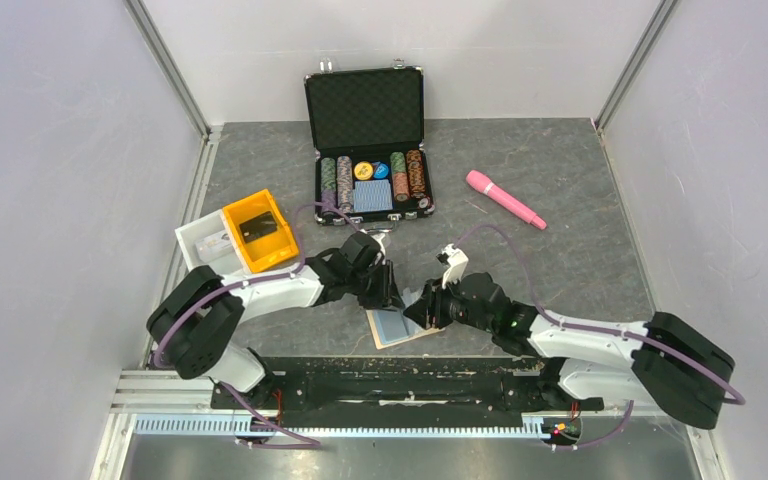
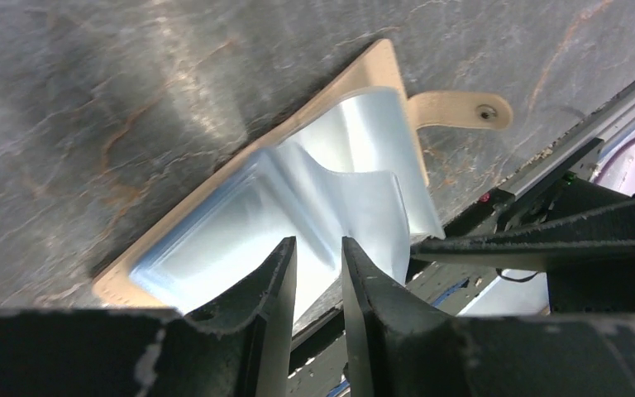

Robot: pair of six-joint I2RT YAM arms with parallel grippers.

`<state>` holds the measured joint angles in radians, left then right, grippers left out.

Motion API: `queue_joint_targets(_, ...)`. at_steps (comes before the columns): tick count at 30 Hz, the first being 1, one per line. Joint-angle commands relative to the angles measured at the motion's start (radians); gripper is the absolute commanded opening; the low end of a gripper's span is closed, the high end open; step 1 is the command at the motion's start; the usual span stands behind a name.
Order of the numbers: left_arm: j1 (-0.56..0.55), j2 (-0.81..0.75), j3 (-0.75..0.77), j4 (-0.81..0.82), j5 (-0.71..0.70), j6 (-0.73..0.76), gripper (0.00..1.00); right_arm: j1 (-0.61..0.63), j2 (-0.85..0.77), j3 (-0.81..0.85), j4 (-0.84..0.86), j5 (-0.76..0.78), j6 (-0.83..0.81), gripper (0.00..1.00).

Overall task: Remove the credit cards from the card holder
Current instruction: Remove the credit card from the card holder.

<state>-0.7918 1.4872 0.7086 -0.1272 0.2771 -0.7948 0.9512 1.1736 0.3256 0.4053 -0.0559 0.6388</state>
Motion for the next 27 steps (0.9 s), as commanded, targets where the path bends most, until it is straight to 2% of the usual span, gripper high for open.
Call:
queue_joint_targets(1,-0.026,0.048,0.069,0.066,0.037,-0.032,0.34,-0.003,-0.092,-0.006,-0.056,0.038,-0.059,0.42)
queue_joint_targets(8,-0.035,0.107,0.129,0.056,0.022,-0.040,0.34,-0.003,-0.153,-0.009,-0.056,0.002,-0.054,0.42)
queue_joint_targets(11,-0.035,0.089,0.151,-0.005,-0.043,-0.037,0.34,-0.003,-0.132,-0.026,-0.018,-0.036,-0.025,0.40)
queue_joint_targets(21,-0.032,-0.125,0.259,-0.291,-0.298,-0.014,0.37,0.000,0.024,-0.060,0.137,-0.113,0.048,0.39)
queue_joint_targets(27,-0.032,-0.240,0.206,-0.316,-0.330,-0.015,0.39,0.001,0.101,-0.047,0.135,-0.073,0.029,0.39)
